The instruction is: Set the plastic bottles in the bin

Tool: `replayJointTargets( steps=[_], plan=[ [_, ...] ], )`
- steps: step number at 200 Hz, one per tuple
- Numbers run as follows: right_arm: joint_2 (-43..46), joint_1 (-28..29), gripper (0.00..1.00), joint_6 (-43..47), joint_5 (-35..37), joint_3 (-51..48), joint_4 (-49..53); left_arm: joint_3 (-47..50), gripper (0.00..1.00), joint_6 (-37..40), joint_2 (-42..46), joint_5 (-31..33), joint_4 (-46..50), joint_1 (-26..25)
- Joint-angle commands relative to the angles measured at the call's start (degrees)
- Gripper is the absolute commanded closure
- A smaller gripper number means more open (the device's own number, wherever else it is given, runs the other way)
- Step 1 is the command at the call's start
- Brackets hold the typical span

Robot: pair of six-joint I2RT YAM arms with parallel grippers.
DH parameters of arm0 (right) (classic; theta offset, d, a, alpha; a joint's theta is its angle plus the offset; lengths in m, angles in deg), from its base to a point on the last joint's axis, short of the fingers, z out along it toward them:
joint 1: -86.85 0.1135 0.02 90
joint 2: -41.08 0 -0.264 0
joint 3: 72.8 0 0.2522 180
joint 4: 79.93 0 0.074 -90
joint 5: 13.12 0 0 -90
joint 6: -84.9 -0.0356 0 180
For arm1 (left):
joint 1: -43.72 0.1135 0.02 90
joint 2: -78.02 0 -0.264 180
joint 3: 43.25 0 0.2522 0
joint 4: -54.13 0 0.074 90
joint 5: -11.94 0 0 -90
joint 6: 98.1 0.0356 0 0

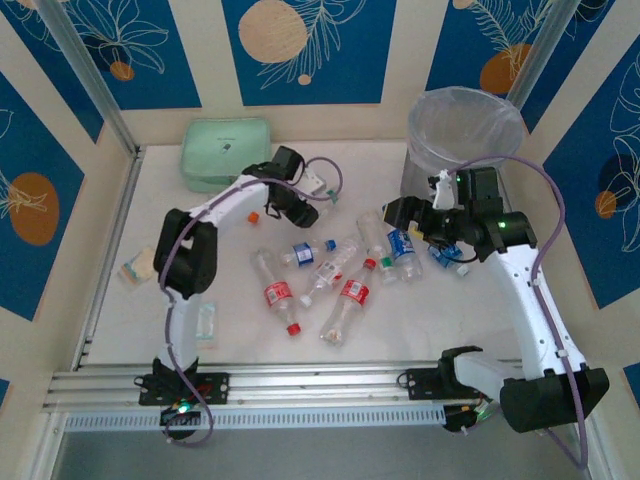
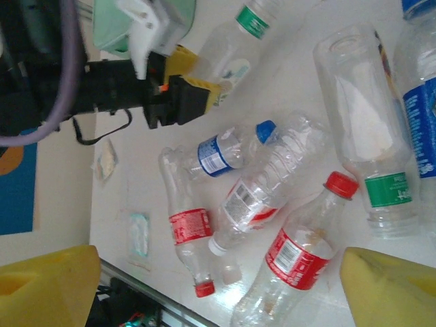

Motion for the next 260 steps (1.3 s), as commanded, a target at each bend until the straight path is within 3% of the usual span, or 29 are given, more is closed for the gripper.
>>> replayJointTargets(
  steps=[1,36,76,91,125,149,204,235,260],
  plan=[
    [-0.7,1.3,0.14,-5.0,-3.3,-1.8,-5.7,2.7,0.42,-10.7,9.4,-2.8,-3.7,0.9],
    [-4.2,5.9,0.26,-9.7,-4.0,-2.3,-13.0,19.9,0.5,-30.1,20.1,-13.7,-20.9,0.0],
    [-11.1,12.4,0.42,-10.4,-0.9,1.4,-17.1,34.5,0.52,-40.7,29.6,-9.4,-33.2,-6.2],
    [-14.0,13.5,0.41,-9.8,0.9,3.0,-17.1,37.0,0.52,-41.6,32.3,-6.6,-33.9,-8.9],
    [-18.5,15.0,0.24,-9.4,2.8,4.6,-19.0,41.3,0.52,-42.6,36.8,-3.1,-34.9,-11.7],
    [-22.0,15.2,0.23,-8.1,5.1,6.9,-17.7,42.0,0.52,-42.3,37.9,-3.3,-35.3,-12.5],
    [-24.7,15.2,0.36,-10.1,4.1,7.5,-22.7,41.3,0.52,-42.0,36.8,-6.0,-37.7,-13.7],
    [-25.9,14.9,0.34,-10.9,4.1,7.4,-23.5,41.3,0.52,-42.6,36.6,-5.9,-39.4,-14.0],
    [-25.4,14.9,0.47,-11.3,4.7,6.7,-24.3,41.1,0.52,-42.9,35.9,-6.1,-39.8,-14.0]
  ],
)
